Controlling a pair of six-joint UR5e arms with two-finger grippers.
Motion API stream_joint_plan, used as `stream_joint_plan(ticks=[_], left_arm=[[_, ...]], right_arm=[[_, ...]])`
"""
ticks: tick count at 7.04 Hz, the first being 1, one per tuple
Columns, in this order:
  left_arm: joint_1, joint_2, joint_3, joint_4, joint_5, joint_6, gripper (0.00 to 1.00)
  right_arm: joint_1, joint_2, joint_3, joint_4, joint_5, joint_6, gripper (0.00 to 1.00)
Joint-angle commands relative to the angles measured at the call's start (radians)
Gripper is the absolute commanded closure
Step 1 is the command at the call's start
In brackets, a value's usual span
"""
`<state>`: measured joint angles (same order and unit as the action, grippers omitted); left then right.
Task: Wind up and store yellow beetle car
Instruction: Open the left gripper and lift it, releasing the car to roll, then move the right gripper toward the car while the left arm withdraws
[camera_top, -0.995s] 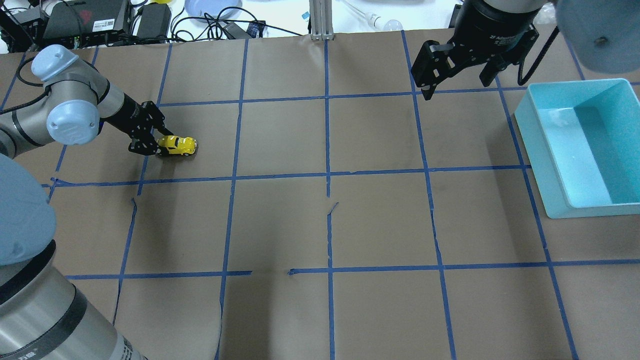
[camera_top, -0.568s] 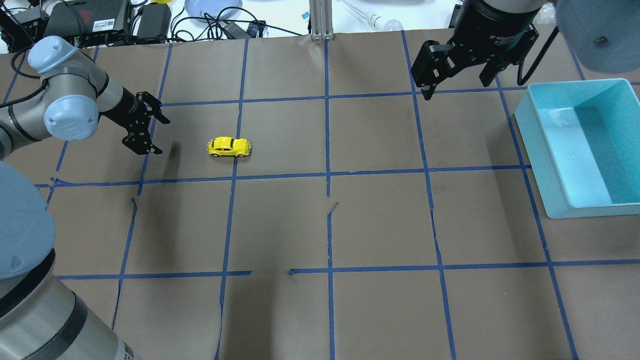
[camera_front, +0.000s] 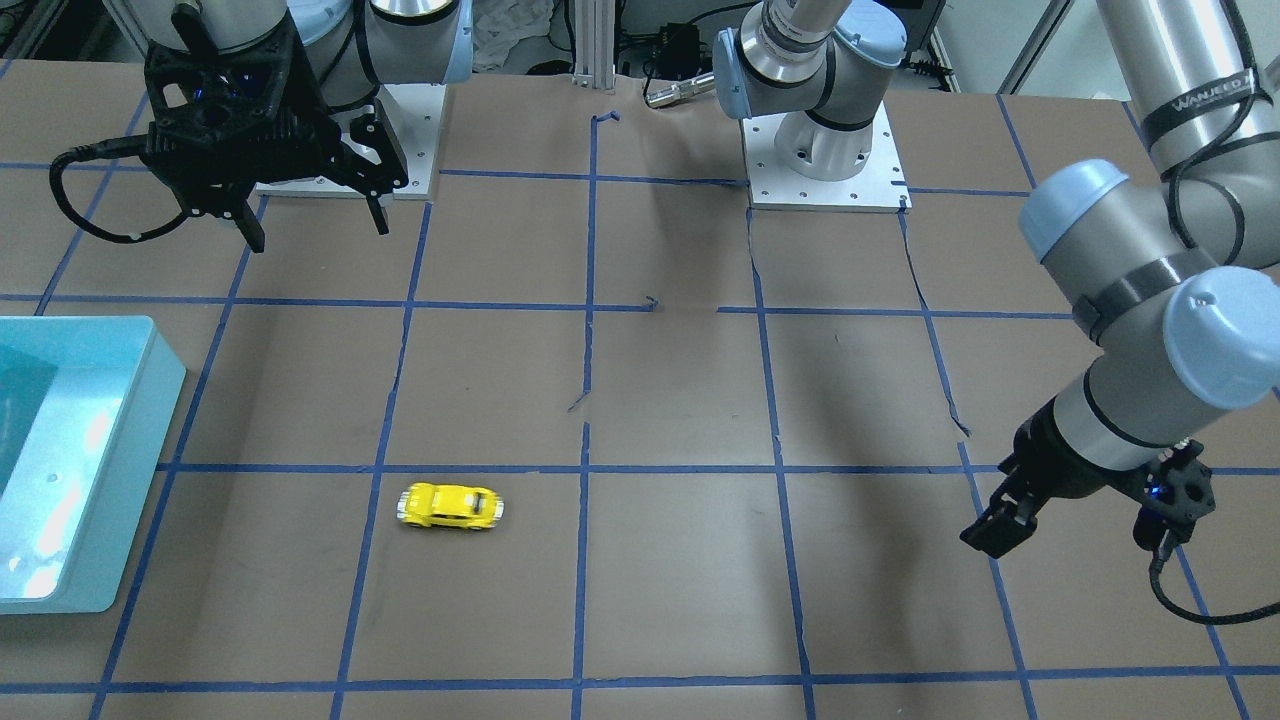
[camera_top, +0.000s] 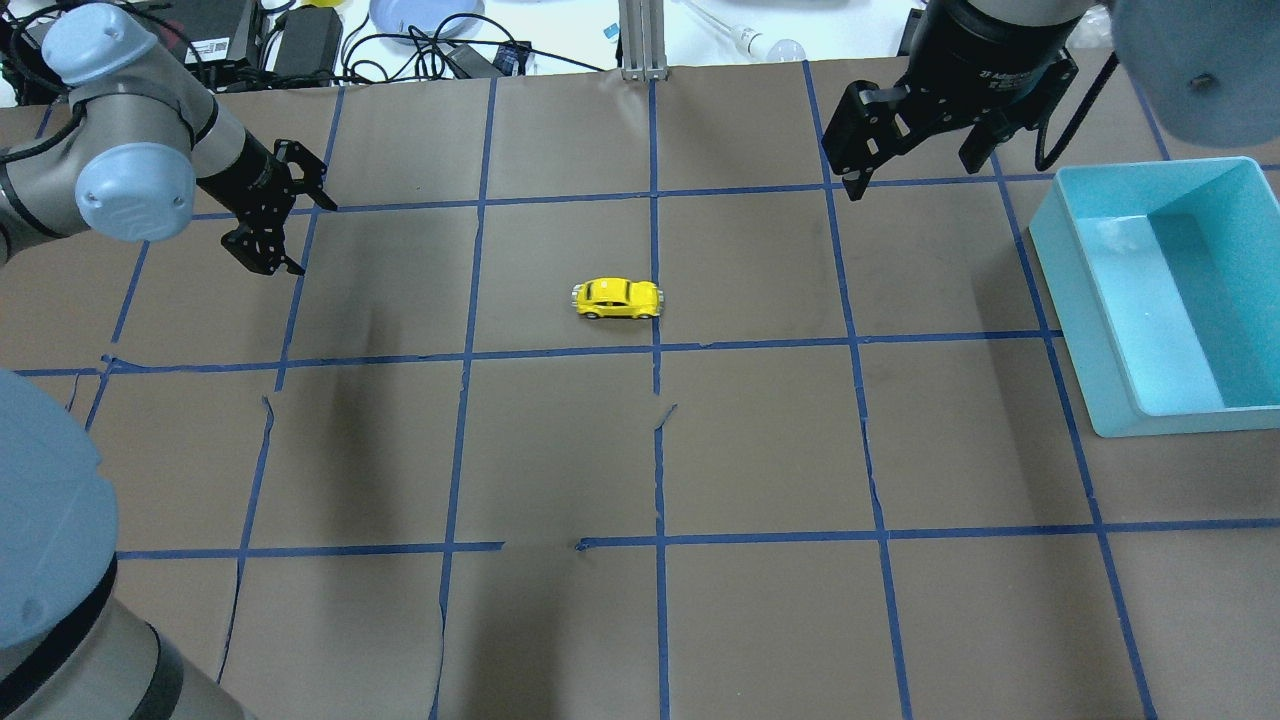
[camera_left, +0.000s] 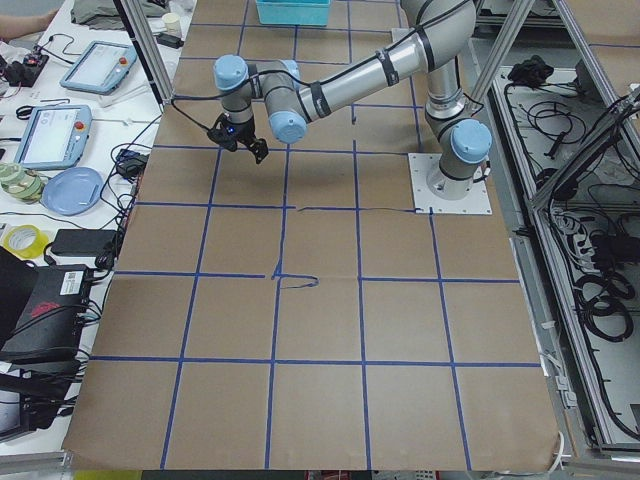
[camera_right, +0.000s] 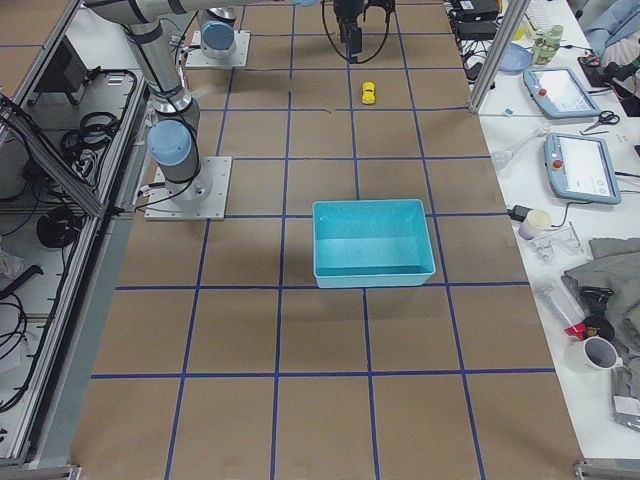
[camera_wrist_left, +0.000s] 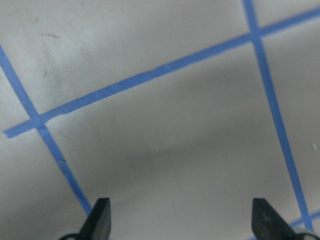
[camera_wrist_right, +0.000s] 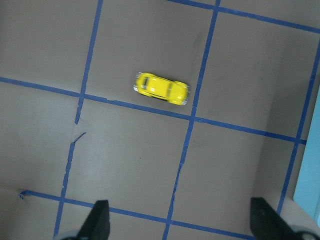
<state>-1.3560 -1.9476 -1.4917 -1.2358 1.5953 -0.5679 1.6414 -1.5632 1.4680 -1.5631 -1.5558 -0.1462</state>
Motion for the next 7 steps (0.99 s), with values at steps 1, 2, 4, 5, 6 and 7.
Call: stream_joint_plan(ticks=[1,2,4,5,6,7], left_arm=[[-0.07,0.084,0.037,-0.133,0.085,0.235,0.0],[-0.081,0.111,0.034,-0.152,0.081,0.24,0.0],[-0.089,0.122,0.022,-0.157,0.081,0.249,0.0],[-0.115,0.137,0.022,-0.193,0.084,0.249,0.0],[-0.139,0.148,0.015,-0.2,0.097,0.25,0.0],[-0.158,0.153,0.011,-0.197,0.092,0.249,0.0]], right_arm=[[0.0,0.0,0.0,0.0,0.0,-0.001,0.0],[0.0,0.0,0.0,0.0,0.0,-0.001,0.0],[0.0,0.0,0.0,0.0,0.0,-0.001,0.0],[0.0,0.0,0.0,0.0,0.0,0.0,0.0],[0.0,0.0,0.0,0.0,0.0,0.0,0.0],[0.0,0.0,0.0,0.0,0.0,-0.001,0.0]])
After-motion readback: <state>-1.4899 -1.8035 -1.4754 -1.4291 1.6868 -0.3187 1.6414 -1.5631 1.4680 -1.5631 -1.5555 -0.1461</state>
